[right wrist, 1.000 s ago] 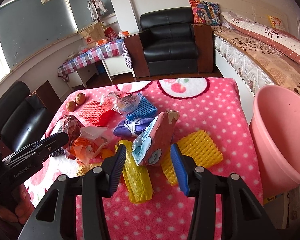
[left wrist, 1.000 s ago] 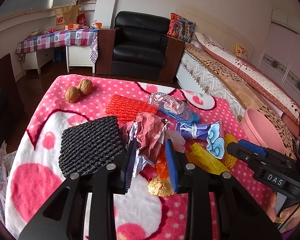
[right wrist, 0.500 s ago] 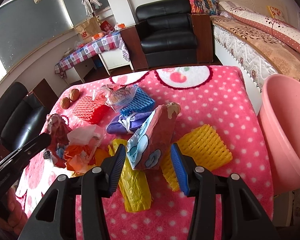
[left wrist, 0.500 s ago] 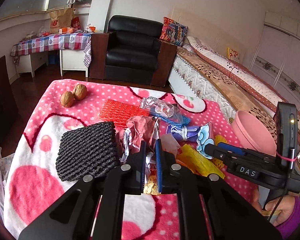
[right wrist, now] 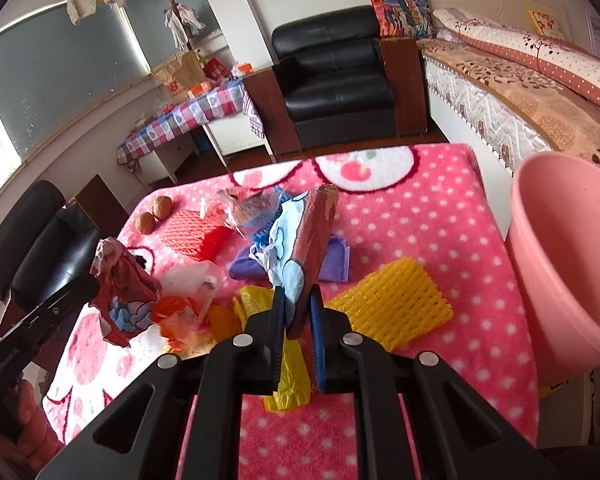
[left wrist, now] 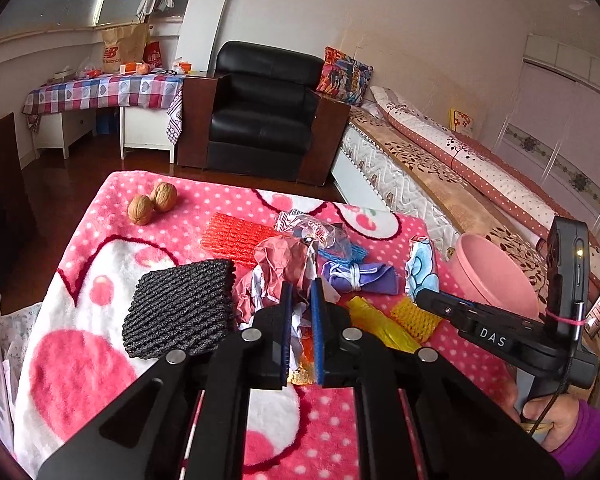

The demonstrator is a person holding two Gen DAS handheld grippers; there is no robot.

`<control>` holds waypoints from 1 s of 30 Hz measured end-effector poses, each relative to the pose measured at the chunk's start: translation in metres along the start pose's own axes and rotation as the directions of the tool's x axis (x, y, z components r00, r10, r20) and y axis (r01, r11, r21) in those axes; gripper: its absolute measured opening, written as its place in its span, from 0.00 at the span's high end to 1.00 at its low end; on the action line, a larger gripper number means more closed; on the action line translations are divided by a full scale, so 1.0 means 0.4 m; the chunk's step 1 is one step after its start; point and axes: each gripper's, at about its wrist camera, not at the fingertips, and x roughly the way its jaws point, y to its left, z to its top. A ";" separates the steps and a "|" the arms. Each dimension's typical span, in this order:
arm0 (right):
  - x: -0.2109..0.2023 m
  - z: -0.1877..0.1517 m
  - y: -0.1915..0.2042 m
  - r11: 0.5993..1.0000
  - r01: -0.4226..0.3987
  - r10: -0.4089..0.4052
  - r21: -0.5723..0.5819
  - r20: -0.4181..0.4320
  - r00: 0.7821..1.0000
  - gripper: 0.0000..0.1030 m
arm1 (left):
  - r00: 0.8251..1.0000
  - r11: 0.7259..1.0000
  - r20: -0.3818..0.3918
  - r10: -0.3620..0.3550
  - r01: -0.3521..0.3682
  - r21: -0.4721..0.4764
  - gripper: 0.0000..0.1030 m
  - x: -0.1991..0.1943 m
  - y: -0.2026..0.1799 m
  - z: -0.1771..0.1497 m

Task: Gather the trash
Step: 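Carry both held items over to the pink bucket with both tools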

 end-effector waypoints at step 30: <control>-0.280 -0.023 -0.279 0.972 0.148 -0.182 0.184 0.181 0.967 0.89 | 0.958 0.942 0.022 -0.286 0.277 0.189 0.92 0.042 -0.376 0.094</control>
